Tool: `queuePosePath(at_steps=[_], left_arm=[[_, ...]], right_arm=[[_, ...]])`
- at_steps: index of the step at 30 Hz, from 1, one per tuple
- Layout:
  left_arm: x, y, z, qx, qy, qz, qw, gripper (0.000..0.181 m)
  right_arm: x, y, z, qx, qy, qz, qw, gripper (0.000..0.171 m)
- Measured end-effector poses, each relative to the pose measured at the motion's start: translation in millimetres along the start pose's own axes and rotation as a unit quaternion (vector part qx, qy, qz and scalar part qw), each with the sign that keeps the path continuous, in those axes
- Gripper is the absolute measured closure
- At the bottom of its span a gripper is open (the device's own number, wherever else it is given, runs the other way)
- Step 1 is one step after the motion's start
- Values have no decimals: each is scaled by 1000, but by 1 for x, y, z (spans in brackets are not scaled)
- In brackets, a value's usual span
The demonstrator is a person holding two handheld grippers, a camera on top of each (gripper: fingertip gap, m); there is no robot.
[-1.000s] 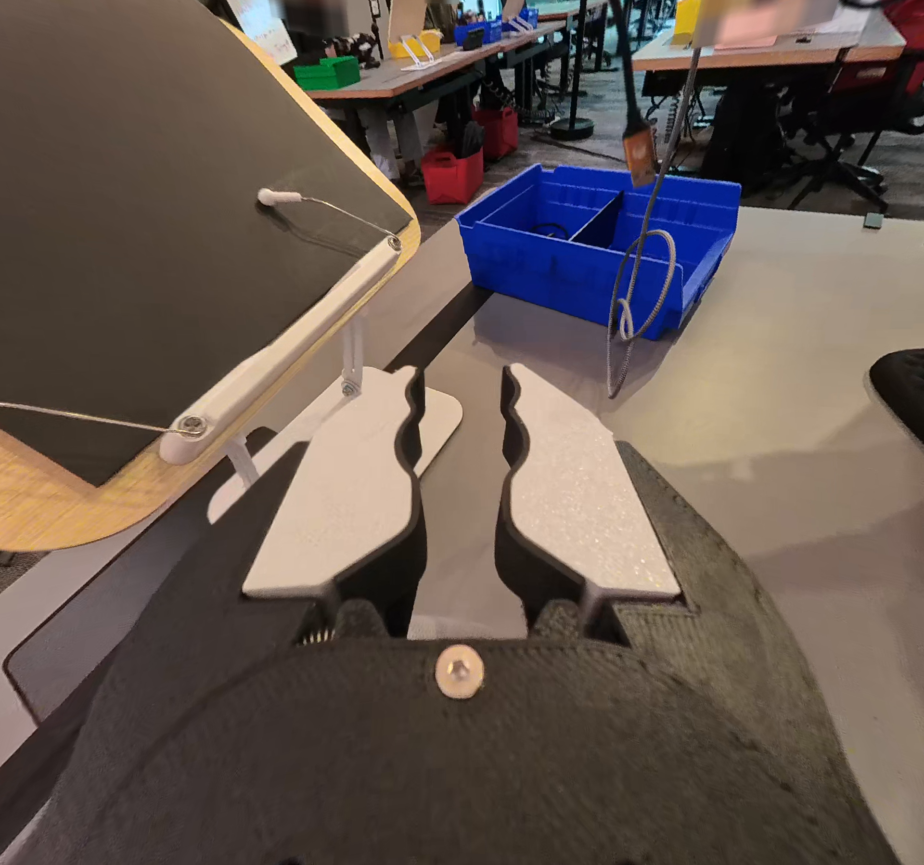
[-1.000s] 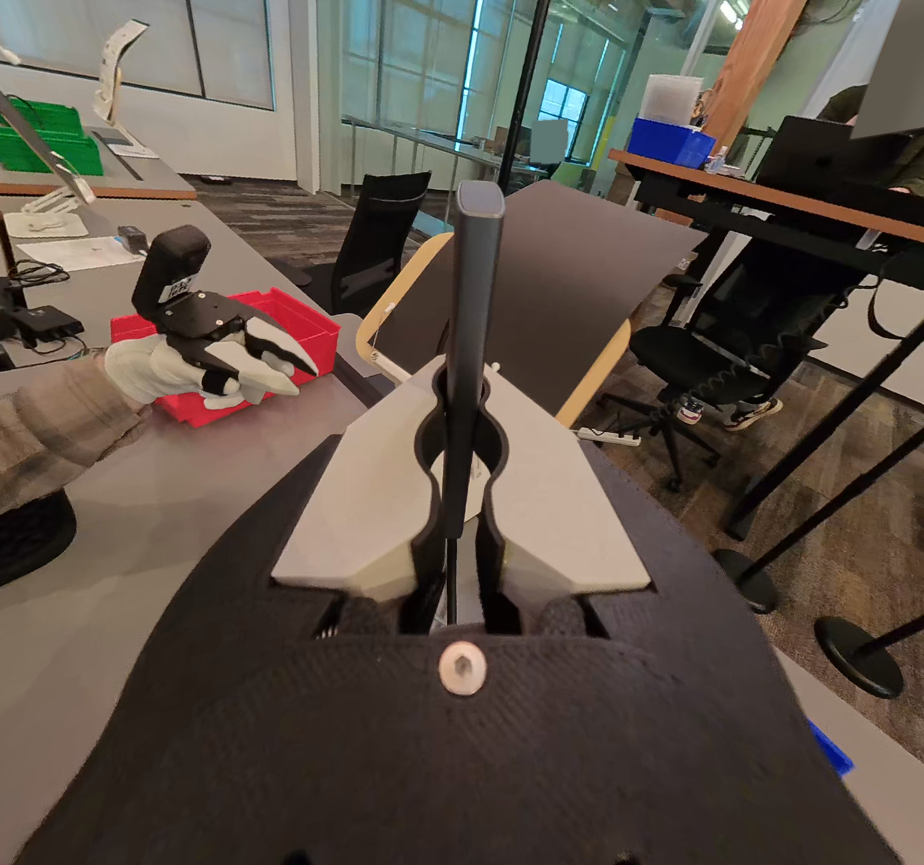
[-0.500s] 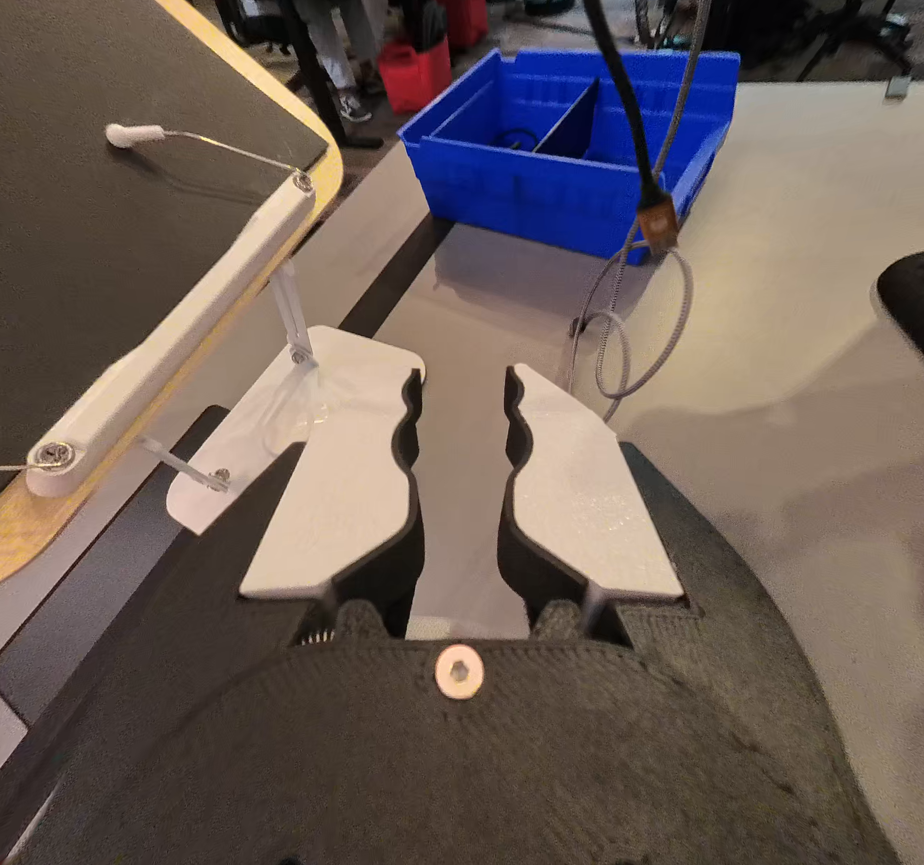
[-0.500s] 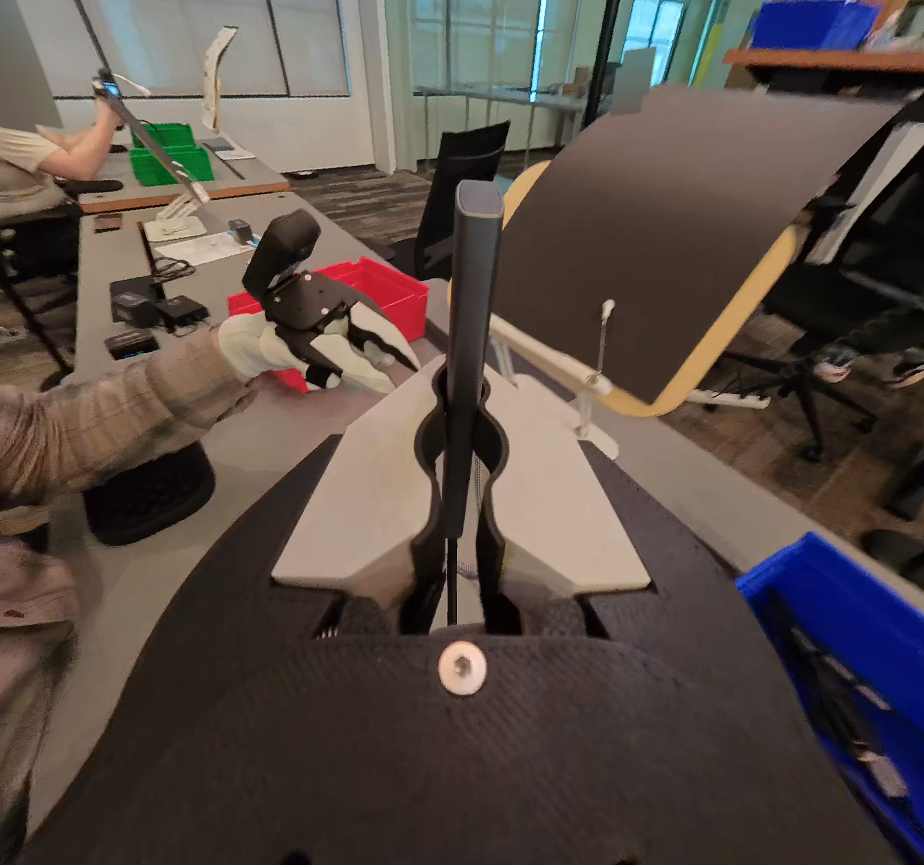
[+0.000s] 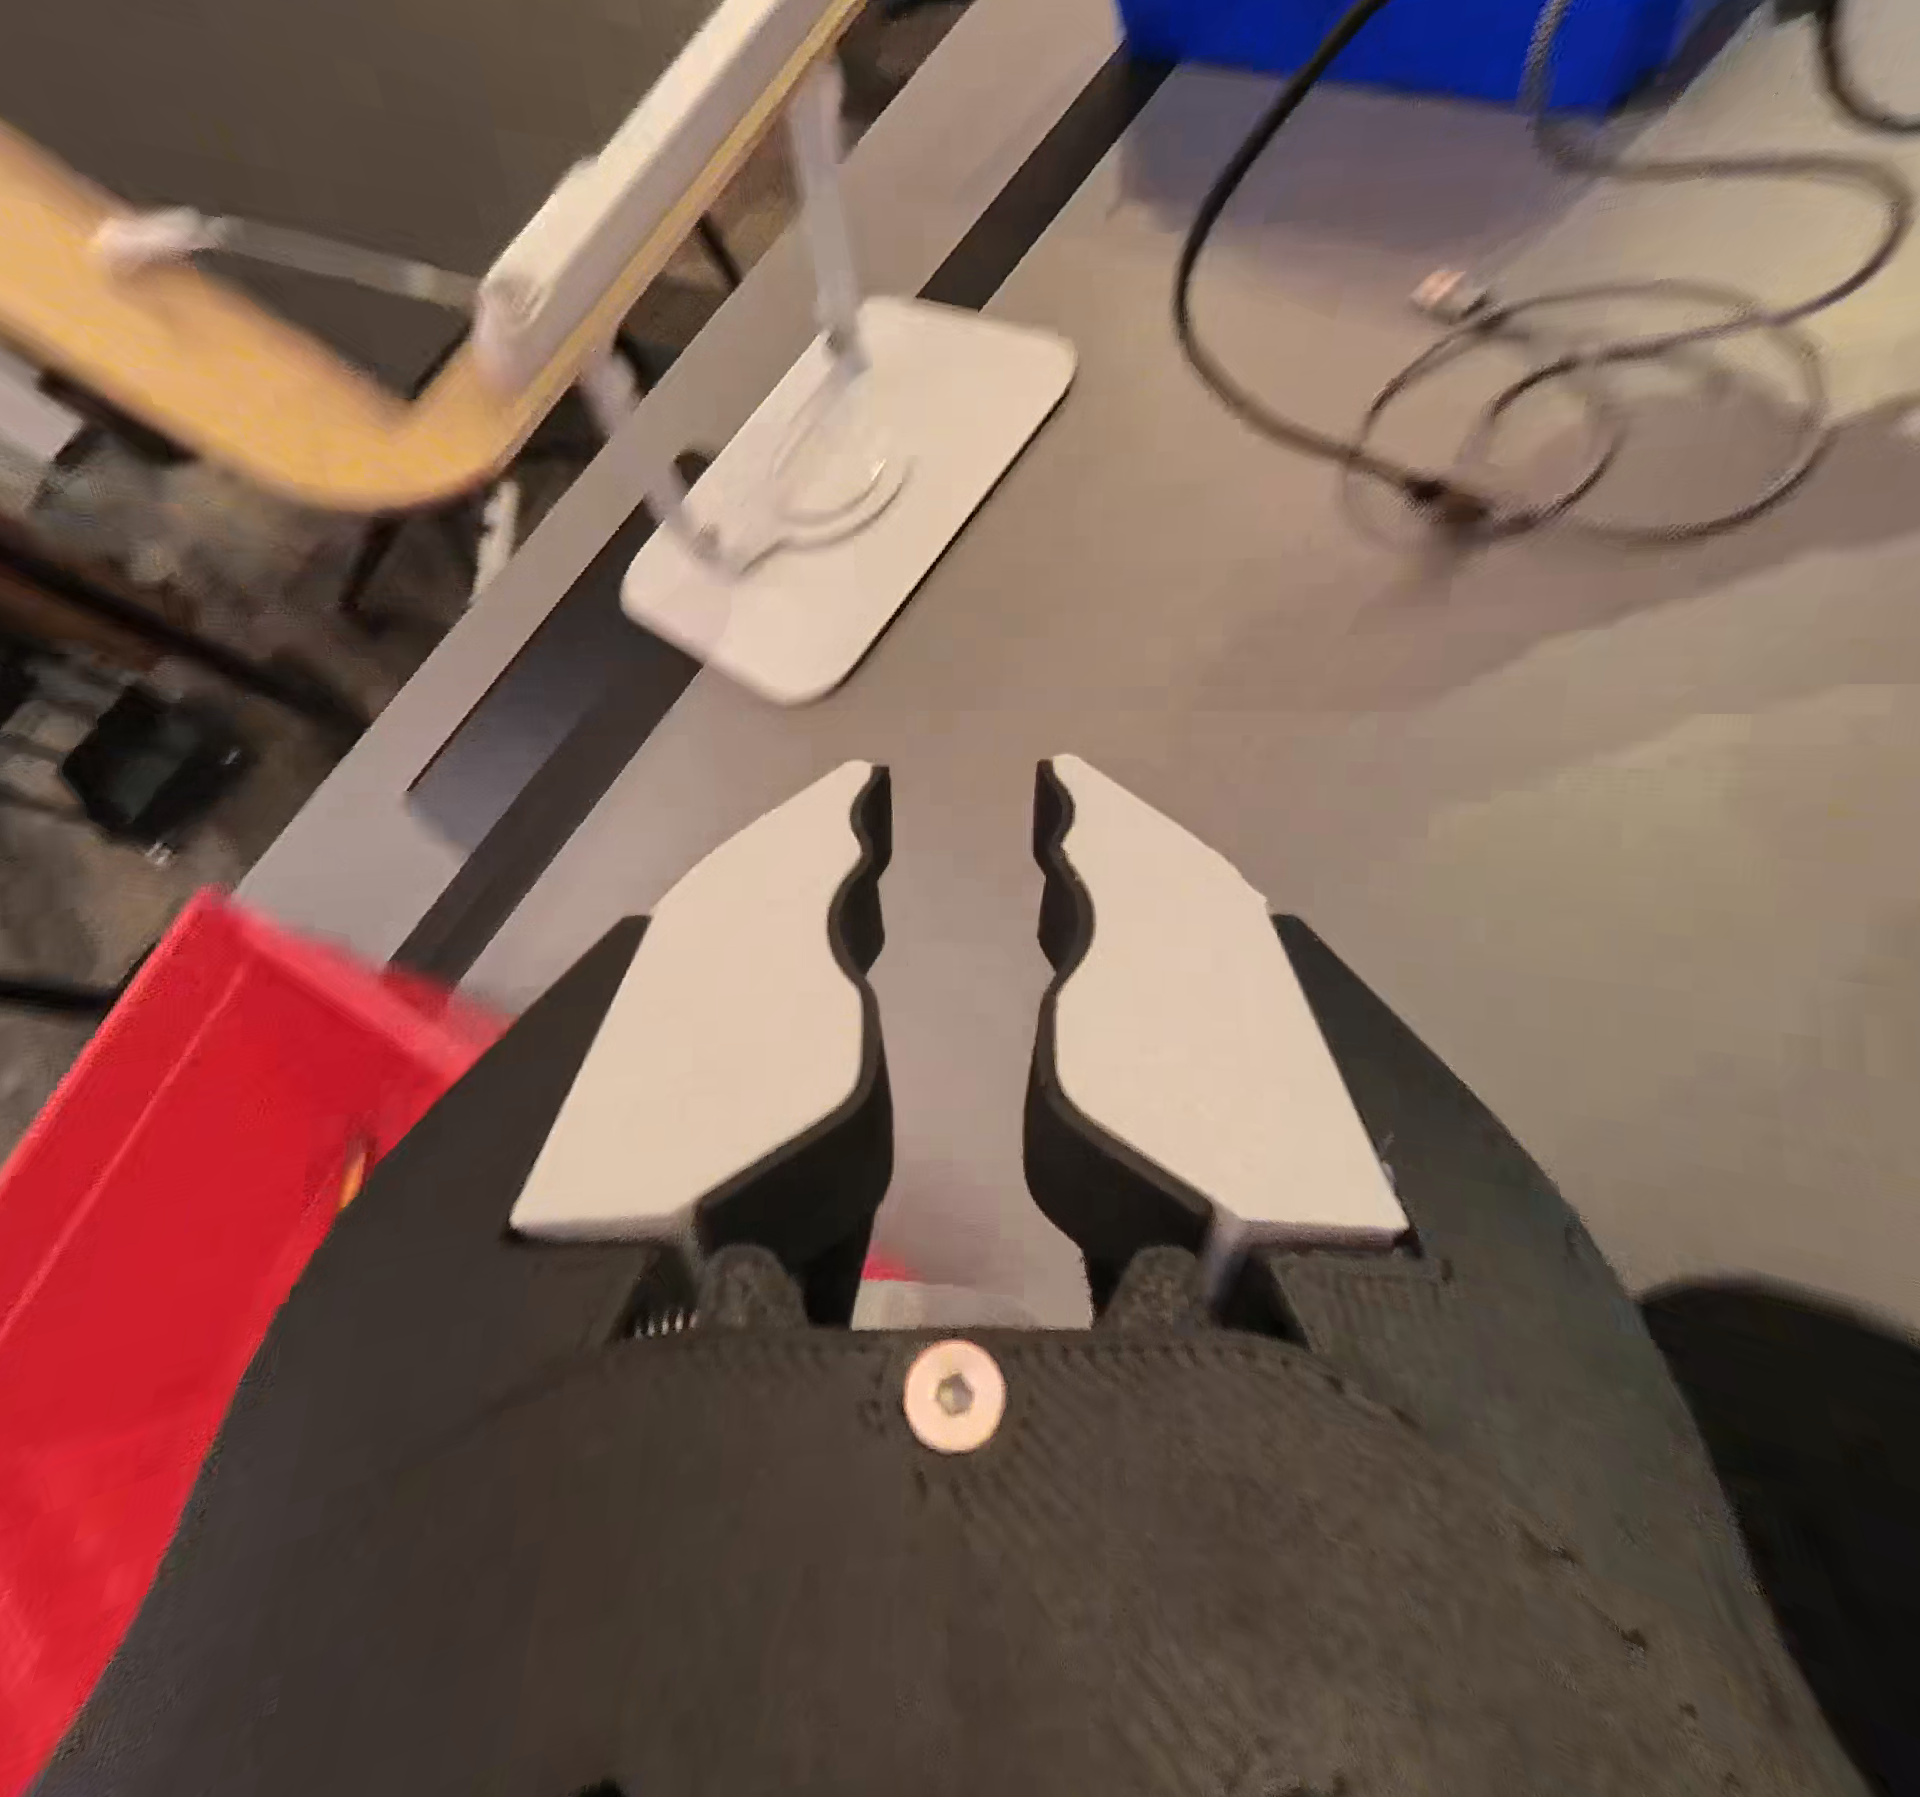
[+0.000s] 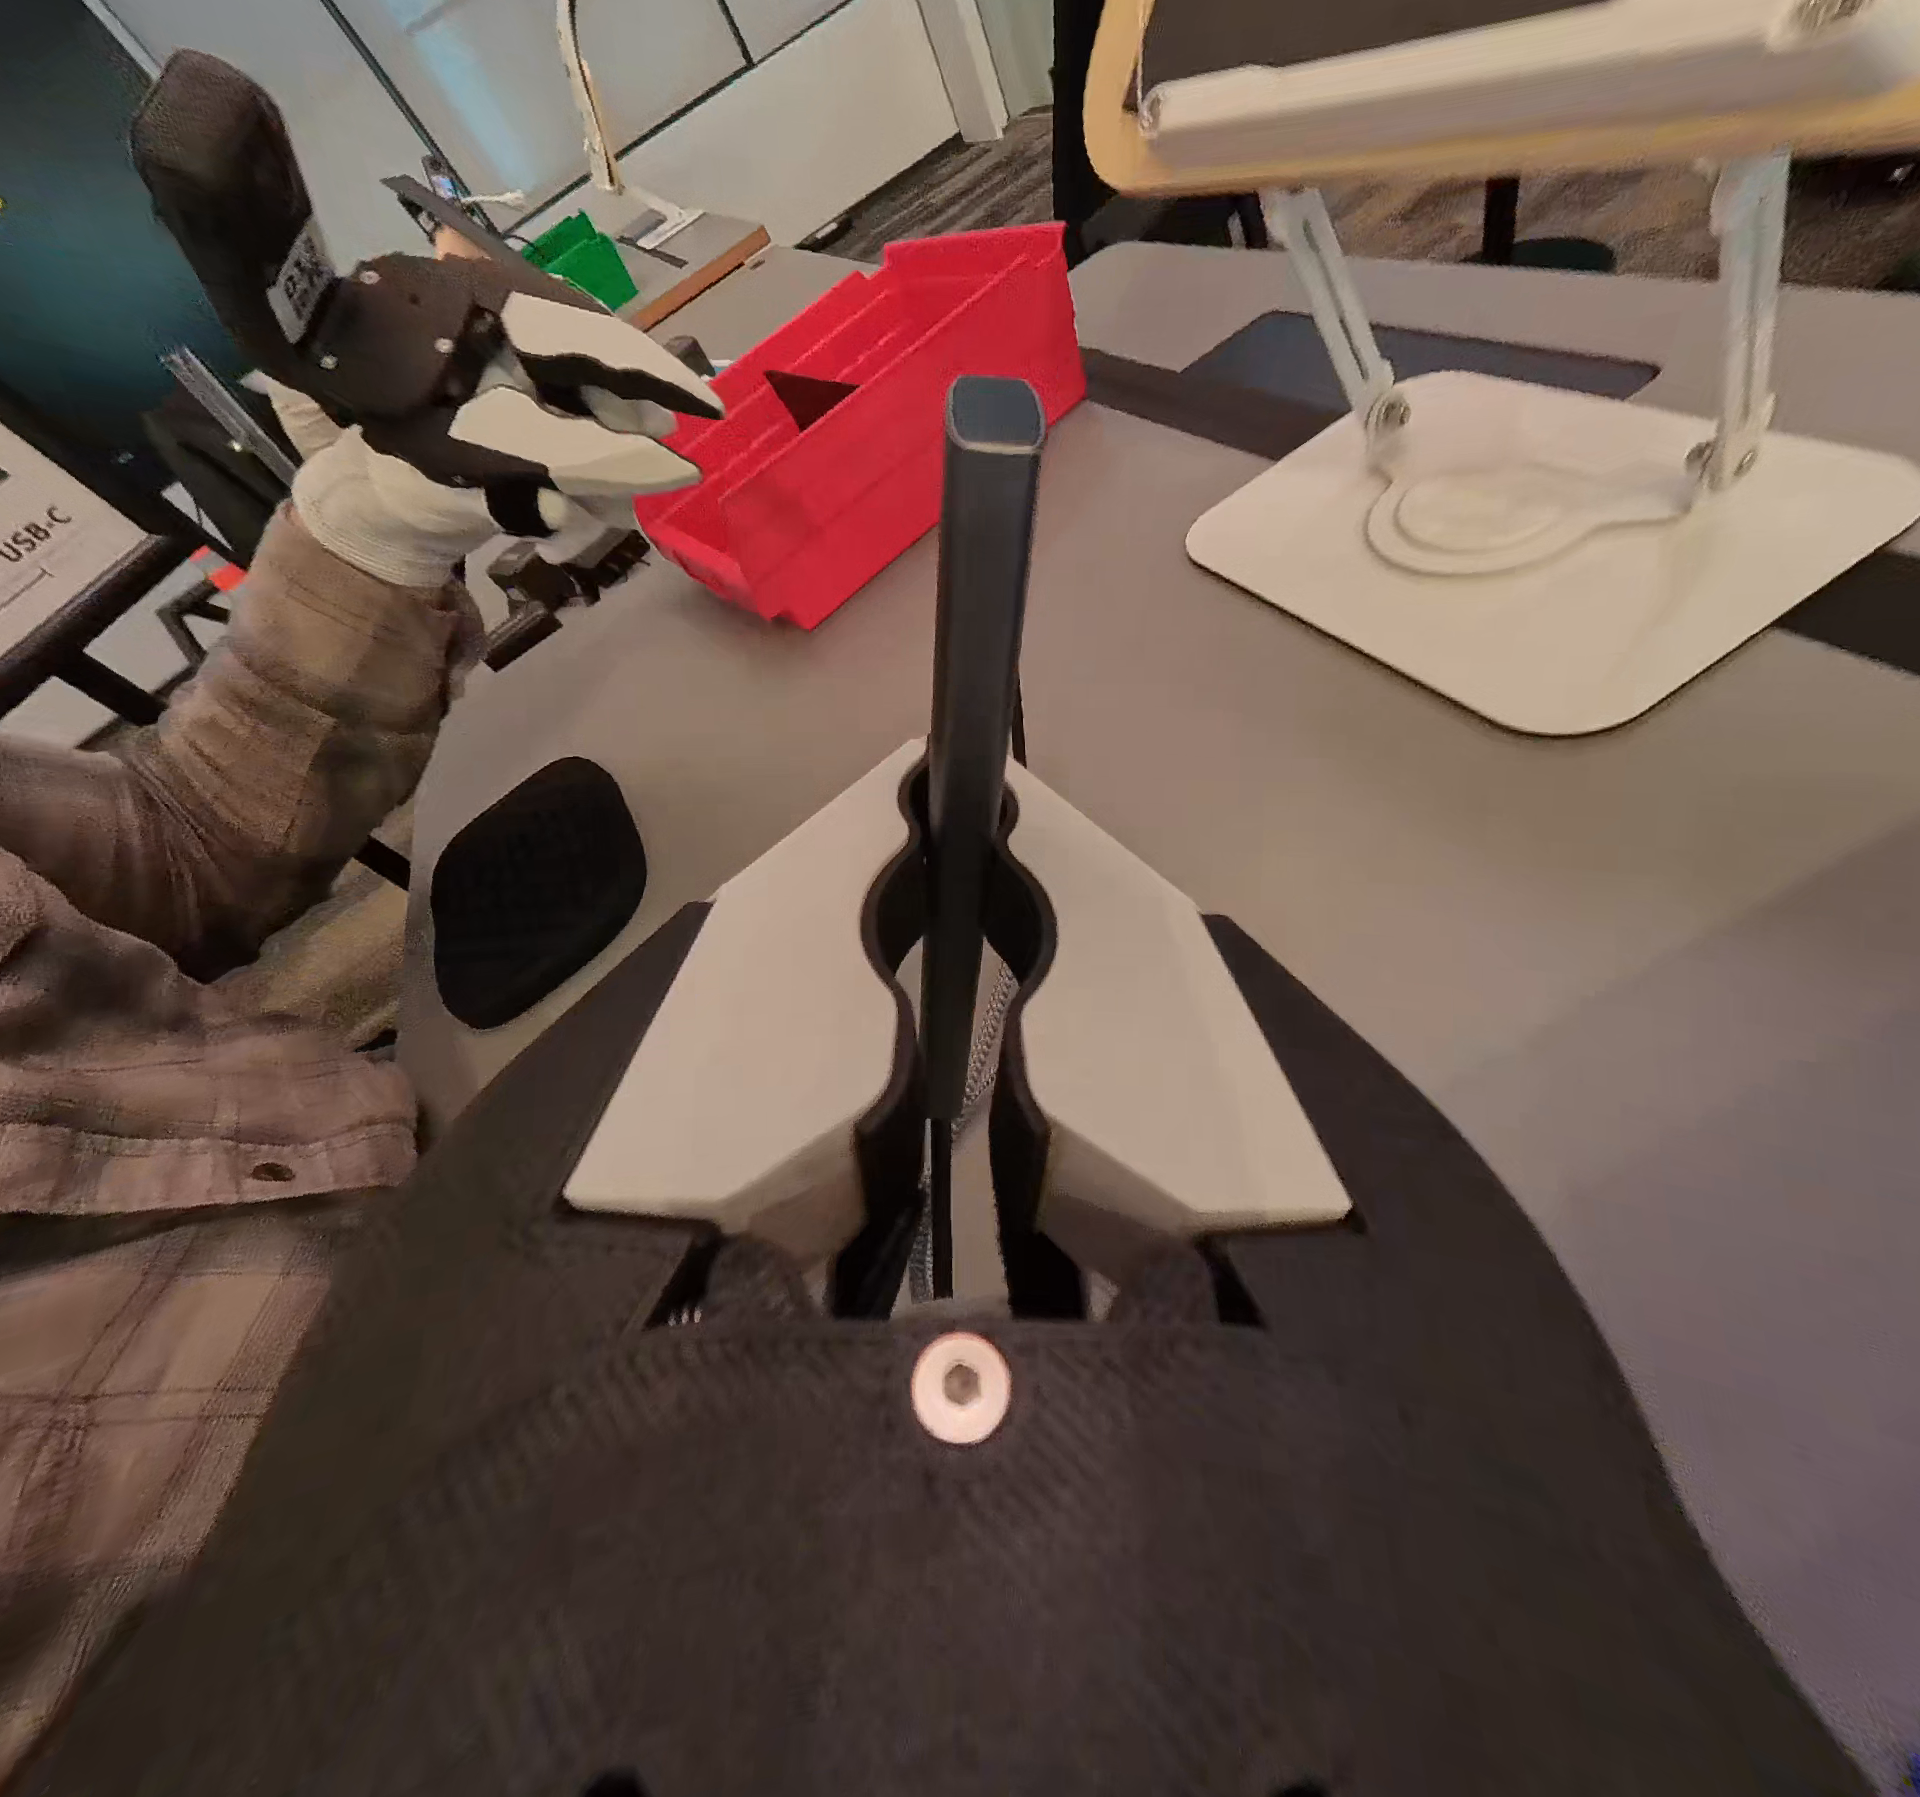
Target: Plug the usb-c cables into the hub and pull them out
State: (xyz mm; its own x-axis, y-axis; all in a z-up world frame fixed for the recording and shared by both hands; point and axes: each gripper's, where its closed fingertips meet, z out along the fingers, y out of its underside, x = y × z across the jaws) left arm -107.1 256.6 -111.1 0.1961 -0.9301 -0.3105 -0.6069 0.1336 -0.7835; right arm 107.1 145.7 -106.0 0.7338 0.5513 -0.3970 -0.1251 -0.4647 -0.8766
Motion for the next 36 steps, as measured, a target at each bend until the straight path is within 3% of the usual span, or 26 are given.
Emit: queuePosePath(at_steps=[6, 11, 16, 27, 34, 36], left_arm=[[-84, 125, -60, -161, -101, -22, 981, 155], [-124, 195, -61, -269, -91, -46, 958, 135], [-131, 226, -41, -372, -29, -46, 927, 109], [-121, 268, -19, -488, 65, -132, 861, 57], [-130, 276, -20, -498, 53, -150, 853, 44], [-130, 271, -22, -494, 48, -135, 858, 48]], right_arm=[[18, 31, 20, -10, -17, 54, 998, 169], [25, 47, 33, -21, -28, 70, 997, 169], [26, 54, 40, -20, -40, 77, 996, 169], [26, 56, 39, -12, -57, 78, 995, 169], [24, 58, 39, -13, -65, 78, 995, 169], [25, 58, 38, -12, -65, 77, 995, 169]])
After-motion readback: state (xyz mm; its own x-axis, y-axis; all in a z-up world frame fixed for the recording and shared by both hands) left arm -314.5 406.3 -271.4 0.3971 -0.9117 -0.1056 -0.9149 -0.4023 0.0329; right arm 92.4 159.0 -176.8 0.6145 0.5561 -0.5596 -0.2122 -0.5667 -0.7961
